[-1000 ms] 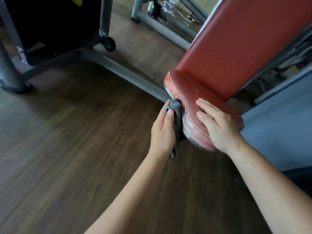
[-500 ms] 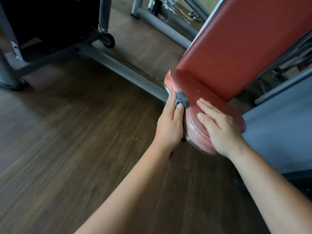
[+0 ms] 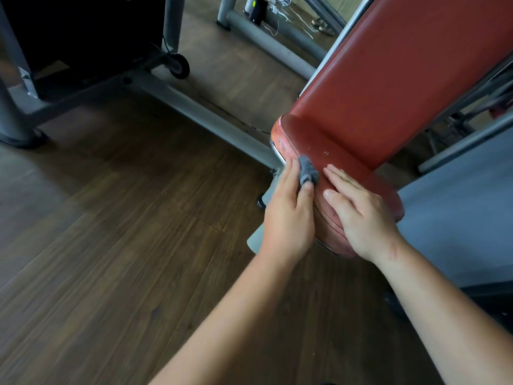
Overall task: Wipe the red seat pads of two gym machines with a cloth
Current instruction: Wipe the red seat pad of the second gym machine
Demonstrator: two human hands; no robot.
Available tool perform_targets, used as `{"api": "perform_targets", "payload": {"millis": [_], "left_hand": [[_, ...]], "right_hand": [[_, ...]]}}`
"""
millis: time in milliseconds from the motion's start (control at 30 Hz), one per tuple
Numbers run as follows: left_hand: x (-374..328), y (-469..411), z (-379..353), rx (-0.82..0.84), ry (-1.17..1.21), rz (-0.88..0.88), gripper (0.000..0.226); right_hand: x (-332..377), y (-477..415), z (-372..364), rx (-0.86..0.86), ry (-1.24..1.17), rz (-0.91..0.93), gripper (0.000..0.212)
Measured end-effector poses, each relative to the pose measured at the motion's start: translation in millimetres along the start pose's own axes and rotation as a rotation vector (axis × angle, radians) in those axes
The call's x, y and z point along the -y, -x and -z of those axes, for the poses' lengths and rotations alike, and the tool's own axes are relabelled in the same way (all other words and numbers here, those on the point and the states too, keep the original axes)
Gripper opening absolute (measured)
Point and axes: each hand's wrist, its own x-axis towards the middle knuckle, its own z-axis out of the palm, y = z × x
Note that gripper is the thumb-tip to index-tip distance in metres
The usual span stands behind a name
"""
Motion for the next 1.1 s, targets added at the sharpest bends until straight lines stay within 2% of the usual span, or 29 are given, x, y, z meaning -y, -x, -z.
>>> {"api": "perform_targets", "payload": {"millis": [133, 333, 433, 600, 700, 800, 1000, 1100], "left_hand": [[8, 26, 2, 0.014, 0.056, -0.005, 0.052], [5, -63, -3, -0.038, -0.147, -0.039, 0.057], [5, -69, -7, -0.052, -0.129, -0.046, 0.059], [20, -30, -4, -0.007, -0.006, -0.07, 0.057], [16, -65, 0, -0.006, -0.128, -0.013, 0.061], [8, -99, 5, -0.054, -0.131, 0.022, 0.062], [19, -32, 0, 0.012, -0.015, -0.064, 0.057], [14, -49, 4, 0.032, -0.109, -0.041, 0.058]], "right_hand": [[1, -1, -1, -0.002, -0.006, 0.001, 0.059], [2, -2, -1, -0.011, -0.005, -0.003, 0.06], [2, -1, -1, -0.01, -0.007, -0.004, 0.061], [2, 0, -1, -0.019, 0.0, 0.005, 0.057], [1, -1, -1, -0.028, 0.001, 0.0, 0.046], [2, -1, -2, -0.024, 0.0, -0.003, 0.046], [5, 1, -1, -0.022, 0.005, -0.01, 0.047], [6, 1, 0, -0.006, 0.019, -0.014, 0.047]]}}
